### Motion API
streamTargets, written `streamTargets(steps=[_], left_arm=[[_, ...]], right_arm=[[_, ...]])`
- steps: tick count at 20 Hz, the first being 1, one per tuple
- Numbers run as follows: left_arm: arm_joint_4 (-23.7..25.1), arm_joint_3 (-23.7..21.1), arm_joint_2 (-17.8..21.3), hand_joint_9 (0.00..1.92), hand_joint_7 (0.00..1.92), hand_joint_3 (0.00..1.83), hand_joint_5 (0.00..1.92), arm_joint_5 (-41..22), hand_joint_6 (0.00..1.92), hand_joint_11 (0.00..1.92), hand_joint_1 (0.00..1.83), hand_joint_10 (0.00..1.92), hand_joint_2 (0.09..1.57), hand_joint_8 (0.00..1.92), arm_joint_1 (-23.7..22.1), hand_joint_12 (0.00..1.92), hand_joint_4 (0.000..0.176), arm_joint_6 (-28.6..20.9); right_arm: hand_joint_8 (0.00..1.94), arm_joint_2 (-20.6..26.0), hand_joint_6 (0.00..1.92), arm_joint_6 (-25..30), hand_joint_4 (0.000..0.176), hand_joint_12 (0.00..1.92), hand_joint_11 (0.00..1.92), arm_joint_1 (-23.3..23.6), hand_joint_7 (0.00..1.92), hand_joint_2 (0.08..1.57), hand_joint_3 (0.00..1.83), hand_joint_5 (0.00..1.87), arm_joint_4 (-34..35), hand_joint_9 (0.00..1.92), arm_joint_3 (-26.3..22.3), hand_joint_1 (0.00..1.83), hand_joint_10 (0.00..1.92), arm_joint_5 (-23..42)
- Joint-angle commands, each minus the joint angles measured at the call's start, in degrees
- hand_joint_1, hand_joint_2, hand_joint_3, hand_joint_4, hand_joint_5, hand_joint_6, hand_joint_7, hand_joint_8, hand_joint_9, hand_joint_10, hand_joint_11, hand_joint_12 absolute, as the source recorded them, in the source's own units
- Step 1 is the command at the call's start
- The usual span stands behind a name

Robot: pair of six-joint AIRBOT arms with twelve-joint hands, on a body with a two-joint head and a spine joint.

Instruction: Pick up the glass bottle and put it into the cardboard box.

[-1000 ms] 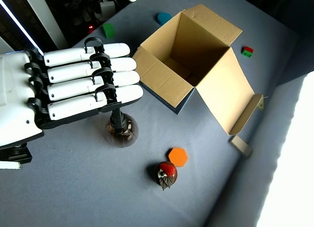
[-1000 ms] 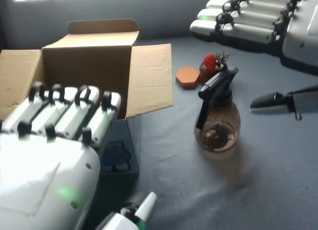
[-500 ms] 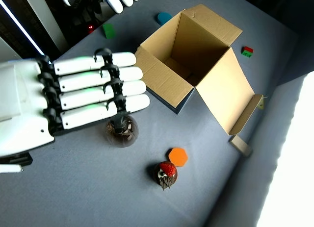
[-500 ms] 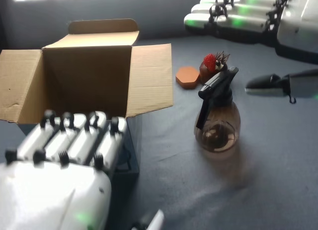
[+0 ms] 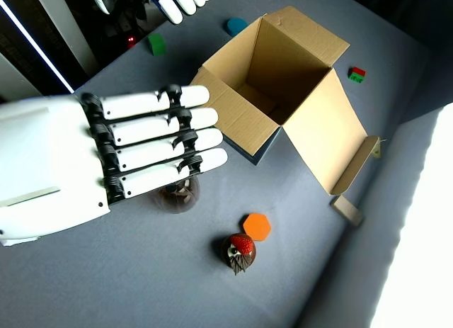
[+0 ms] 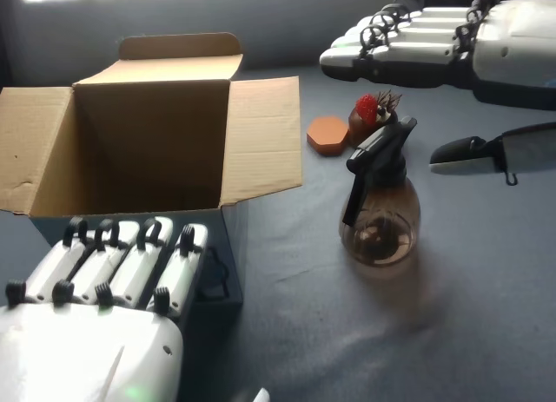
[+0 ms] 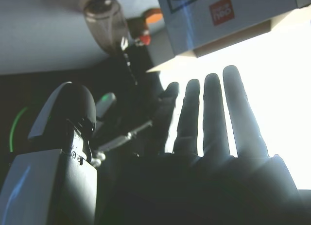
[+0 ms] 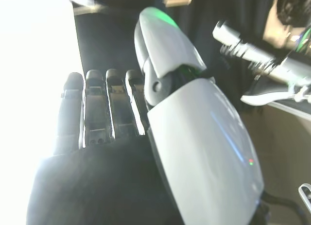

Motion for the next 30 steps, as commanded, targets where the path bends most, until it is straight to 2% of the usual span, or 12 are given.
streamTargets(steps=[1, 4, 7, 8, 9, 12, 16, 19, 23, 25, 26, 30], left_arm=[[5.3, 0.1, -0.1, 0.06, 0.03, 0.0, 0.03, -2.1, 0.0, 0.0, 0.24, 0.0, 1.22, 0.0, -0.5, 0.4, 0.0, -0.2], [3.2, 1.1, -0.2, 0.06, 0.02, 0.0, 0.01, 0.5, 0.0, 0.0, 0.25, 0.0, 1.22, 0.0, -0.8, 0.37, 0.0, -0.4], [2.3, 2.5, -0.1, 0.06, 0.02, 0.0, 0.02, 2.9, 0.0, 0.0, 0.28, 0.0, 1.22, 0.0, -0.6, 0.36, 0.0, -0.6], [2.1, 3.2, -0.1, 0.06, 0.02, 0.0, 0.02, 3.5, 0.0, 0.0, 0.29, 0.0, 1.22, 0.0, -0.1, 0.36, 0.0, -1.1], [2.1, 3.8, -0.1, 0.06, 0.02, 0.0, 0.02, 3.6, 0.0, 0.0, 0.29, 0.0, 1.22, 0.0, 0.3, 0.36, 0.0, -1.5], [2.1, 5.9, 0.5, 0.05, 0.01, 0.0, 0.01, 4.4, 0.0, 0.0, 0.3, 0.0, 1.23, 0.0, 1.6, 0.3, 0.0, -3.8], [2.3, 7.6, 1.5, 0.05, 0.0, 0.0, 0.01, 5.1, 0.0, 0.0, 0.31, 0.0, 1.23, 0.0, 4.0, 0.27, 0.0, -7.3], [2.8, 7.1, 1.6, 0.01, 0.0, 0.0, 0.01, 5.3, 0.0, 0.0, 0.32, 0.0, 1.23, 0.0, 4.7, 0.19, 0.0, -7.3], [2.9, 6.6, 1.7, 0.01, 0.0, 0.0, 0.0, 5.1, 0.0, 0.0, 0.32, 0.0, 1.23, 0.0, 5.7, 0.09, 0.0, -7.8], [3.6, 6.6, 1.6, 0.04, 0.0, 0.0, 0.01, 5.1, 0.0, 0.0, 0.31, 0.01, 1.22, 0.0, 7.0, 0.21, 0.0, -9.0], [3.9, 6.6, 1.6, 0.05, 0.0, 0.0, 0.01, 5.1, 0.0, 0.0, 0.31, 0.01, 1.22, 0.0, 7.3, 0.26, 0.0, -9.1], [4.4, 6.6, 1.7, 0.07, 0.03, 0.0, 0.04, 5.1, 0.01, 0.0, 0.28, 0.01, 1.22, 0.01, 8.4, 0.29, 0.0, -9.7]], right_arm=[[0.0, 0.2, 0.0, 0.6, 0.0, 0.0, 0.0, 0.7, 0.0, 1.19, 0.03, 0.0, 2.7, 0.0, 0.2, 1.07, 0.0, 3.1], [0.0, -0.5, 0.0, 5.6, 0.0, 0.0, 0.0, 1.4, 0.0, 1.16, 0.02, 0.0, -2.0, 0.0, 0.8, 1.11, 0.0, 1.8], [0.0, -1.3, 0.0, 8.4, 0.0, 0.0, 0.0, 1.6, 0.0, 1.2, 0.04, 0.0, -3.7, 0.0, 1.6, 1.13, 0.0, 1.2], [0.0, -2.0, 0.0, 12.5, 0.0, 0.0, 0.0, 2.1, 0.0, 1.28, 0.08, 0.0, -5.9, 0.0, 2.6, 1.05, 0.0, 0.4], [0.0, -2.6, 0.0, 15.9, 0.0, 0.0, 0.0, 2.3, 0.0, 1.2, 0.04, 0.0, -7.7, 0.0, 3.7, 1.1, 0.0, 0.3], [0.0, -4.5, 0.0, 23.4, 0.0, 0.0, 0.0, 2.4, 0.0, 1.16, 0.02, 0.0, -10.3, 0.0, 7.2, 1.1, 0.0, 1.6], [0.0, -5.6, 0.0, 25.7, 0.0, 0.0, 0.0, 2.3, 0.0, 1.15, 0.01, 0.0, -12.5, 0.0, 9.5, 1.1, 0.0, 5.1], [0.0, -6.6, 0.0, 31.5, 0.0, 0.0, 0.0, 3.9, 0.0, 1.14, 0.01, 0.0, -20.2, 0.0, 10.3, 1.13, 0.0, 5.8], [0.0, -7.2, 0.0, 33.7, 0.0, 0.0, 0.0, 4.8, 0.0, 1.17, 0.02, 0.0, -23.4, 0.0, 10.6, 1.08, 0.0, 5.7], [0.0, -7.7, 0.0, 33.8, 0.0, 0.0, 0.0, 5.0, 0.0, 1.18, 0.03, 0.0, -23.9, 0.0, 10.8, 1.08, 0.0, 4.8], [0.0, -7.9, 0.0, 33.9, 0.0, 0.0, 0.0, 4.9, 0.0, 1.14, 0.01, 0.0, -23.9, 0.0, 10.9, 1.15, 0.0, 4.6], [0.0, -10.1, 0.0, 33.9, 0.0, 0.0, 0.0, 4.7, 0.0, 1.15, 0.02, 0.0, -24.0, 0.0, 12.9, 1.23, 0.0, 3.8]])
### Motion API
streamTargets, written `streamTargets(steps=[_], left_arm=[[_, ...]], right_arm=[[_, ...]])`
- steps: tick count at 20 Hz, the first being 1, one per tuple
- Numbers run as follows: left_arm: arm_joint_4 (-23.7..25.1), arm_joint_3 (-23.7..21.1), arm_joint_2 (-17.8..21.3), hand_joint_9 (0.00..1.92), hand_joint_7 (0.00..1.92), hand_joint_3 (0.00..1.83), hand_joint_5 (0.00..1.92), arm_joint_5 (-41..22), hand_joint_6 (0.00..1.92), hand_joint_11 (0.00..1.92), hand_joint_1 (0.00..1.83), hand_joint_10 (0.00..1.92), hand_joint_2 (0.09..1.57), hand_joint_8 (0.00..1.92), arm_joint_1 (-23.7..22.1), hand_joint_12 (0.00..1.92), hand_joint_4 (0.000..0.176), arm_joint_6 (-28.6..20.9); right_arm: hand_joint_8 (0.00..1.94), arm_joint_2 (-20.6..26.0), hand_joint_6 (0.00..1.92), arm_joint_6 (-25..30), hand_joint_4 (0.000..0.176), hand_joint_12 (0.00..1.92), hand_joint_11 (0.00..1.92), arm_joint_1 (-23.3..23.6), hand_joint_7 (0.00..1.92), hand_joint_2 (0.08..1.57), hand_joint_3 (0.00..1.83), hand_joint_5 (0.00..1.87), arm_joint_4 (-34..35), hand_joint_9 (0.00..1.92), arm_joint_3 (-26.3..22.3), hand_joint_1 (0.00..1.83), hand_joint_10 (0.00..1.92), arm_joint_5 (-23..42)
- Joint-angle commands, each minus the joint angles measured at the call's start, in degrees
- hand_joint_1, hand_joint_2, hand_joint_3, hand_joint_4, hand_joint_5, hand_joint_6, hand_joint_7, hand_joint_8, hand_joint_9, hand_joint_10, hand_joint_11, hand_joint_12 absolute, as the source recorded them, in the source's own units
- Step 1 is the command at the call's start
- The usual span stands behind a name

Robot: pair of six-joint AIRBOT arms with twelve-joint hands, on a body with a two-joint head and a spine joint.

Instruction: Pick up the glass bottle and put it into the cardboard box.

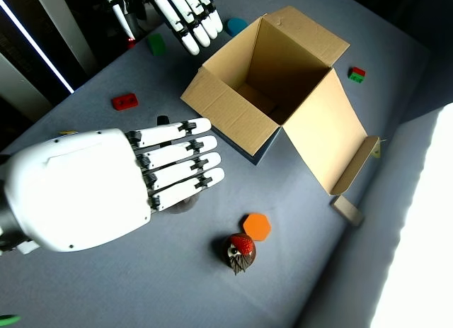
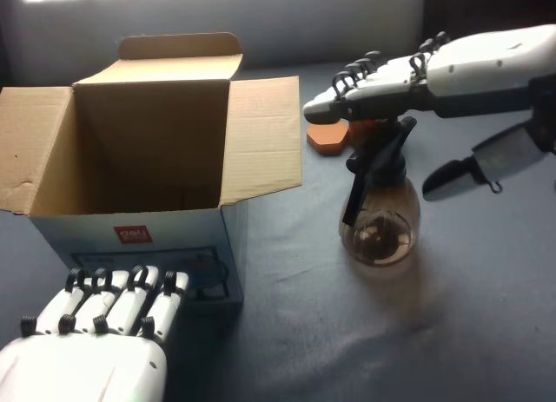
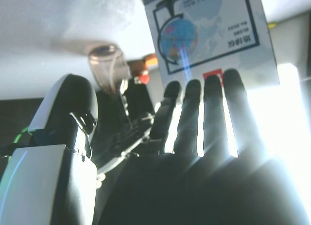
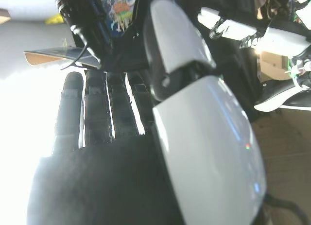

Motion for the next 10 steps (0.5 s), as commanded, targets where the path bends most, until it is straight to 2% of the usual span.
streamTargets(steps=[1, 3, 4, 5, 7, 10], left_arm=[[5.4, 0.1, 0.2, 0.07, 0.03, 0.0, 0.04, -3.3, 0.01, 0.0, 0.28, 0.01, 1.22, 0.01, 0.2, 0.29, 0.0, -0.4], [5.6, 0.4, 0.2, 0.07, 0.03, 0.0, 0.04, -3.3, 0.01, 0.0, 0.28, 0.01, 1.22, 0.01, 0.5, 0.29, 0.0, -0.7], [5.6, 0.7, 0.2, 0.07, 0.04, 0.0, 0.05, -3.3, 0.01, 0.0, 0.27, 0.01, 1.23, 0.01, 0.6, 0.24, 0.0, -1.0], [5.6, 0.8, 0.2, 0.07, 0.04, 0.0, 0.05, -3.1, 0.01, 0.0, 0.27, 0.01, 1.23, 0.01, 0.6, 0.24, 0.0, -1.2], [5.7, 1.1, 0.2, 0.12, 0.08, 0.0, 0.06, -2.8, 0.0, 0.0, 0.21, 0.01, 1.23, 0.01, 0.7, 0.33, 0.006, -1.3], [6.4, 1.4, 0.2, 0.14, 0.1, 0.0, 0.07, -2.3, 0.0, 0.0, 0.19, 0.01, 1.21, 0.0, 1.1, 0.38, 0.005, -1.5]], right_arm=[[0.0, -0.1, 0.0, 0.5, 0.0, 0.0, 0.0, 0.9, 0.0, 1.15, 0.02, 0.0, 3.8, 0.0, 0.9, 1.23, 0.0, 0.5], [0.0, -1.7, 0.0, 1.9, 0.0, 0.0, 0.0, 0.4, 0.0, 1.15, 0.02, 0.0, 3.8, 0.0, 2.6, 1.21, 0.0, 0.6], [0.0, -2.3, 0.0, 2.5, 0.0, 0.0, 0.0, 0.1, 0.0, 1.08, 0.0, 0.0, 3.8, 0.0, 3.1, 1.17, 0.0, 0.6], [0.0, -2.6, 0.0, 2.6, 0.0, 0.0, 0.0, 0.0, 0.0, 1.08, 0.0, 0.0, 3.8, 0.0, 3.2, 1.17, 0.0, 0.7], [0.0, -3.2, 0.0, 2.6, 0.0, 0.0, 0.0, -0.1, 0.0, 1.05, 0.0, 0.0, 3.8, 0.0, 3.4, 1.19, 0.0, 0.7], [0.0, -4.5, 0.0, 3.5, 0.0, 0.0, 0.0, 0.0, 0.0, 1.04, 0.0, 0.0, 3.8, 0.0, 4.7, 1.16, 0.0, 0.4]])
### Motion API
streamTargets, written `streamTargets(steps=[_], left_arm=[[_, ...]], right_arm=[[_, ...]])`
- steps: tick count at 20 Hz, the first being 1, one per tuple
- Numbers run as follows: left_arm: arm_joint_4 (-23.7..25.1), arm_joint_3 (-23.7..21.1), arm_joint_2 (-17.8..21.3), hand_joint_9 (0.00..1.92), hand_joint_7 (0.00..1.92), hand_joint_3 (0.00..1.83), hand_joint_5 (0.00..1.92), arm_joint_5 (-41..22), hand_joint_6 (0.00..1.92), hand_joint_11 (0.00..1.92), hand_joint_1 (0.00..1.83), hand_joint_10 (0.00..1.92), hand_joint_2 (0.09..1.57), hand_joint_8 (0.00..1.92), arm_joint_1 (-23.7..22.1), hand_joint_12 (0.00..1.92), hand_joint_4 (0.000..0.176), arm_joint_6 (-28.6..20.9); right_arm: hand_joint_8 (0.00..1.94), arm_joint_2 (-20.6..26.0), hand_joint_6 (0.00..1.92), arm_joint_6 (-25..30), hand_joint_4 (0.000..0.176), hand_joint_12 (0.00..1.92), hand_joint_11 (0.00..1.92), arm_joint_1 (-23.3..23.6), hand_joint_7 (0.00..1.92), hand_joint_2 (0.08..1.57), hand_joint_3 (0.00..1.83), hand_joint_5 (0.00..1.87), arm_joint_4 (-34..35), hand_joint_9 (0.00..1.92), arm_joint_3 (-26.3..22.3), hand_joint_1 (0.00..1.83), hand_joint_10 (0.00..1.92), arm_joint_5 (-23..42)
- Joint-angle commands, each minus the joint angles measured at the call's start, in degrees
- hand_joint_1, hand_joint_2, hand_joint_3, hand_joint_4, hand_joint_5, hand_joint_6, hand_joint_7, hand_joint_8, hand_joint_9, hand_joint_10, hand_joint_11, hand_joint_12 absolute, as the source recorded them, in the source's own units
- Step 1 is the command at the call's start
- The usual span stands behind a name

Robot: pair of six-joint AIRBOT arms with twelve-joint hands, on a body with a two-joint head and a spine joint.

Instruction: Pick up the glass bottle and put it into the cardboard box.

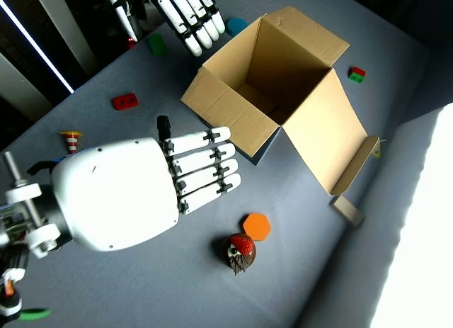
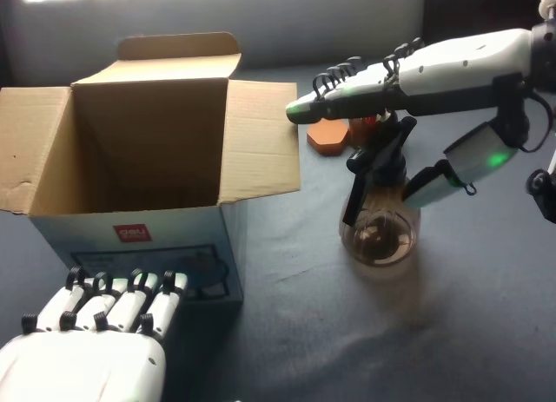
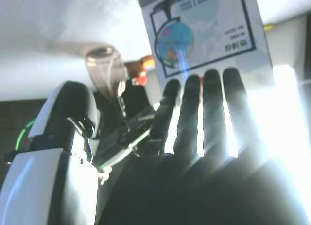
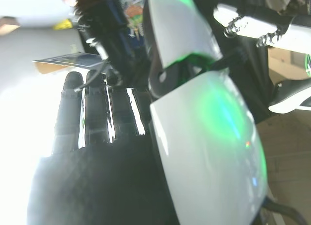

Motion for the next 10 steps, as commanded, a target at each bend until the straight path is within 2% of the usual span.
streamTargets(steps=[1, 2, 4, 8, 10], left_arm=[[4.9, 0.2, 0.2, 0.13, 0.09, 0.0, 0.07, -3.1, 0.0, 0.0, 0.18, 0.0, 1.21, 0.0, 0.0, 0.37, 0.004, -0.3], [4.9, 0.2, 0.2, 0.13, 0.08, 0.0, 0.07, -3.1, 0.0, 0.0, 0.18, 0.0, 1.22, 0.0, 0.2, 0.37, 0.003, -0.3], [5.0, 0.1, 0.2, 0.16, 0.1, 0.0, 0.08, -3.1, 0.0, 0.0, 0.19, 0.01, 1.23, 0.0, 0.5, 0.56, 0.002, -0.5], [5.0, -0.2, 0.3, 0.17, 0.12, 0.0, 0.09, -3.3, 0.0, 0.0, 0.21, 0.01, 1.22, 0.01, 0.9, 0.61, 0.002, -0.5], [5.1, -0.4, 0.4, 0.17, 0.13, 0.0, 0.09, -3.5, 0.0, 0.0, 0.21, 0.0, 1.22, 0.0, 1.0, 0.55, 0.001, -0.5]], right_arm=[[0.0, 0.1, 0.0, 0.7, 0.0, 0.0, 0.0, 0.6, 0.0, 1.04, 0.0, 0.0, 3.8, 0.0, 0.3, 1.15, 0.0, 0.8], [0.0, -0.2, 0.0, 0.9, 0.0, 0.0, 0.0, 0.5, 0.0, 1.04, 0.0, 0.0, 3.8, 0.0, 0.5, 1.14, 0.0, 0.8], [0.0, -0.8, 0.0, 0.9, 0.0, 0.0, 0.0, -0.1, 0.0, 1.05, 0.0, 0.0, 3.8, 0.0, 0.8, 1.15, 0.0, 0.8], [0.0, -1.6, 0.0, 0.9, 0.0, 0.0, 0.0, -0.7, 0.0, 1.04, 0.0, 0.0, 3.8, 0.0, 1.6, 1.13, 0.0, 0.7], [0.0, -1.6, 0.0, 1.0, 0.0, 0.0, 0.0, -0.8, 0.0, 1.04, 0.0, 0.0, 4.0, 0.0, 1.6, 1.12, 0.0, 0.9]])
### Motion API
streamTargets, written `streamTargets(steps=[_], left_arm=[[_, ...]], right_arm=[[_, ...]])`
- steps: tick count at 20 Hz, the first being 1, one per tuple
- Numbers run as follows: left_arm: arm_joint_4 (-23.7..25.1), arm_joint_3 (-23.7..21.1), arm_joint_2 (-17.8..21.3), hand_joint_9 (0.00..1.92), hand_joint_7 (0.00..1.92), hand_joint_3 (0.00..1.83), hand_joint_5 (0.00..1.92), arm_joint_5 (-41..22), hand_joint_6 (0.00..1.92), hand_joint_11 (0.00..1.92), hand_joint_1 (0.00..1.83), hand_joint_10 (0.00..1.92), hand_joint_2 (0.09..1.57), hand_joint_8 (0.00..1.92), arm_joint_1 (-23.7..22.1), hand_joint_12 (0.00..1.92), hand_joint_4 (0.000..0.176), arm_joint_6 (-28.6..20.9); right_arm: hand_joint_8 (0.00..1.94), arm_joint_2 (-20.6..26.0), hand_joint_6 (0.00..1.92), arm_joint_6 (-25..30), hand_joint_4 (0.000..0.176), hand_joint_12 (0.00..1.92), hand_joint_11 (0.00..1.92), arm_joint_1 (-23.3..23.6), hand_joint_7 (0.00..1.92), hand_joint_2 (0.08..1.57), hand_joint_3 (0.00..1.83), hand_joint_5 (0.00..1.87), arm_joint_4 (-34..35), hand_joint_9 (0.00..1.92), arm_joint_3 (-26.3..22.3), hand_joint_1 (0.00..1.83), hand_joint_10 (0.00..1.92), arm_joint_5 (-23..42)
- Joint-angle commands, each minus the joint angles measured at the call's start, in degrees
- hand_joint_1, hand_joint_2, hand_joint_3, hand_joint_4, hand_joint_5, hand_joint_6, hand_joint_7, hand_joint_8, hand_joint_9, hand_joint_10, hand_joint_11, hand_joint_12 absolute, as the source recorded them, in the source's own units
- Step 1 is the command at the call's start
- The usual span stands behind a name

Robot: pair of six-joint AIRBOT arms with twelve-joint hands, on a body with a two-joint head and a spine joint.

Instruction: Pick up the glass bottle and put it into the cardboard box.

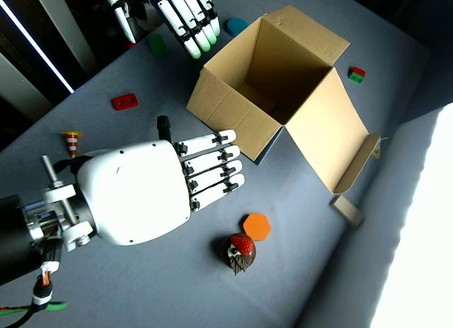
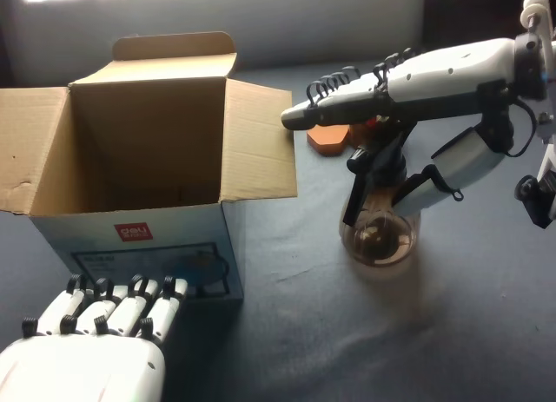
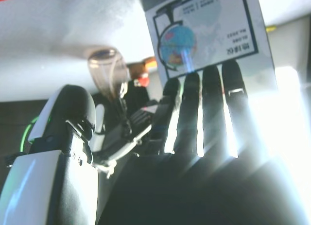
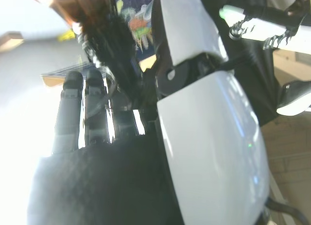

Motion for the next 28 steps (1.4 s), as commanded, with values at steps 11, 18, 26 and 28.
streamTargets(steps=[11, 18, 26, 28], left_arm=[[4.8, -0.8, 0.5, 0.14, 0.14, 0.0, 0.08, -4.0, 0.0, 0.0, 0.19, 0.01, 1.23, 0.0, 0.8, 0.41, 0.007, -0.8], [4.9, -1.0, 0.5, 0.18, 0.14, 0.0, 0.09, -4.2, 0.01, 0.0, 0.2, 0.01, 1.23, 0.0, 0.9, 0.52, 0.0, -0.9], [4.9, -1.0, 0.5, 0.11, 0.1, 0.0, 0.11, -4.2, 0.0, 0.0, 0.33, 0.0, 1.21, 0.0, 1.2, 0.21, 0.0, -1.3], [4.9, -1.0, 0.5, 0.09, 0.08, 0.0, 0.09, -4.2, 0.0, 0.0, 0.31, 0.0, 1.21, 0.0, 1.2, 0.16, 0.0, -1.3]], right_arm=[[0.0, 0.4, 0.0, 0.2, 0.0, 0.0, 0.0, 0.2, 0.02, 1.04, 0.0, 0.0, 3.8, 0.0, 0.1, 1.1, 0.0, 1.1], [0.02, 0.3, 0.01, 0.0, 0.0, 0.0, 0.01, -0.3, 0.07, 1.01, 0.0, 0.03, 3.8, 0.04, 0.1, 1.17, 0.02, 0.7], [0.02, 0.6, 0.02, -0.2, 0.0, 0.0, 0.01, 0.5, 0.1, 0.99, 0.0, 0.07, 4.0, 0.06, 0.1, 1.24, 0.02, 0.9], [0.02, 1.1, 0.02, -0.1, 0.0, 0.01, 0.02, 1.0, 0.11, 0.99, 0.0, 0.07, 4.1, 0.08, 0.1, 1.24, 0.02, 0.9]])
